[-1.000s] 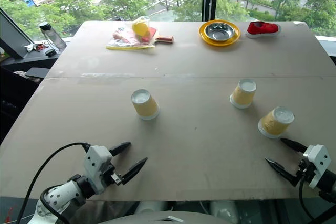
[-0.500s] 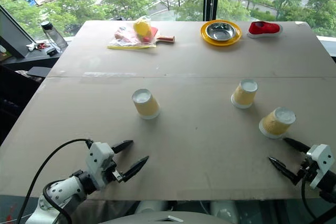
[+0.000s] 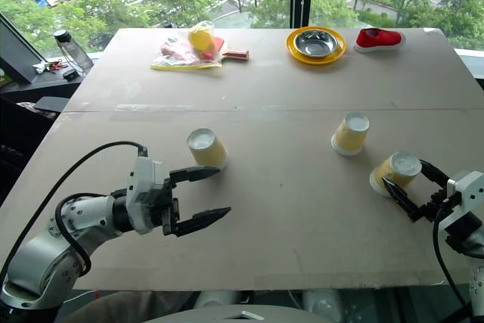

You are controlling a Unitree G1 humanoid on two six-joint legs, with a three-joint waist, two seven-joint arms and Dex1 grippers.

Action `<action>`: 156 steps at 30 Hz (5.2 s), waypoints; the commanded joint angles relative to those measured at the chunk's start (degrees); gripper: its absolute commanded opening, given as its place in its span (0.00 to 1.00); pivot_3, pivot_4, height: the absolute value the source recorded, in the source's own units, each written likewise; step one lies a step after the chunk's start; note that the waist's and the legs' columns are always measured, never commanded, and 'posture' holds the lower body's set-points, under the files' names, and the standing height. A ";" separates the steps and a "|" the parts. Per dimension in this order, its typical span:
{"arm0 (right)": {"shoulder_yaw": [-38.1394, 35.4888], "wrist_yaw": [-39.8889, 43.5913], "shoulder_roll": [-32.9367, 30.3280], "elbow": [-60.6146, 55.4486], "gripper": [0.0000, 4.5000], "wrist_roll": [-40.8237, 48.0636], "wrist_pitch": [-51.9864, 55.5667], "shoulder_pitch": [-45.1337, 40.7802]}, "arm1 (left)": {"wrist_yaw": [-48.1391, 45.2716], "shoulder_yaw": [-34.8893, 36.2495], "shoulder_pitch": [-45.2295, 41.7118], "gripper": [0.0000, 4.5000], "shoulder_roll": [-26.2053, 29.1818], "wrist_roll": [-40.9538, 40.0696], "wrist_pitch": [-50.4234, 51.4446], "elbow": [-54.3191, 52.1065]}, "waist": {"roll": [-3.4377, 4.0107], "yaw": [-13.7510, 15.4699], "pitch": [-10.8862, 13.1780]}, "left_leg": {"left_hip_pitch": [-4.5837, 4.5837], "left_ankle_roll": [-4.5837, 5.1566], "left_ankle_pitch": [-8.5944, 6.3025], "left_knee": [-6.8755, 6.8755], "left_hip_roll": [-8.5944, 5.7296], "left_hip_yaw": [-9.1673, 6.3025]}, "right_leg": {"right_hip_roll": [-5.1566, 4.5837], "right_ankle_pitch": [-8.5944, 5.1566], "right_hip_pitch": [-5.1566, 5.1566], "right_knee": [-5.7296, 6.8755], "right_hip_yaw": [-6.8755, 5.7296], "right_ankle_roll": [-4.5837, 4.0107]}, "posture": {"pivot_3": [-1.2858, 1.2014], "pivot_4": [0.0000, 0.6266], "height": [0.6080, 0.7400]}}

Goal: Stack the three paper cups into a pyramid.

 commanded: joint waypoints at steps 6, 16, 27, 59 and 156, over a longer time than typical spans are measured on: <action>-1.85 -0.65 0.21 -4.67 1.00 2.82 3.10 0.24 | 1.12 0.77 -5.10 1.00 1.01 -6.15 4.64 -3.87 | 0.01 -0.27 0.04 | 0.07 0.00 0.00 0.00 0.05 0.06 | 0.18 0.00 0.00 0.06 0.02 0.00 | 0.52 0.24 1.00; -1.77 -0.21 0.78 -4.77 0.46 3.14 3.36 -0.37 | 2.00 0.62 -5.62 1.00 1.07 -7.26 5.60 -4.37 | -0.02 -0.22 0.11 | 0.16 -0.01 0.00 0.03 0.13 0.10 | 0.29 -0.01 -0.02 0.27 0.05 -0.01 | 0.52 0.24 1.00; 7.67 -2.08 0.42 -10.02 0.44 0.10 9.48 -7.94 | 6.17 4.66 -1.97 1.00 0.29 -6.62 5.19 -4.69 | -0.06 -0.56 0.33 | 0.19 -0.01 0.01 0.04 0.19 0.17 | 0.33 -0.01 -0.10 0.40 0.16 -0.01 | 0.52 0.24 1.00; 29.38 -10.82 17.03 -0.42 0.98 -15.69 20.34 -40.90 | 15.67 9.83 -1.87 1.00 -4.36 -5.21 5.15 -0.56 | -0.35 -0.47 0.54 | -0.73 -0.35 0.21 0.20 0.22 0.00 | 0.44 0.00 -1.22 0.90 0.11 0.02 | 0.52 0.24 1.00; 25.83 -21.35 18.00 -6.90 0.99 -16.83 20.09 -32.96 | 11.06 12.90 0.80 1.00 -1.87 -6.41 4.98 -3.16 | -0.35 -1.66 0.53 | -0.68 -0.35 0.22 0.21 0.30 0.00 | 0.61 0.00 -1.23 0.99 0.21 0.02 | 0.52 0.24 1.00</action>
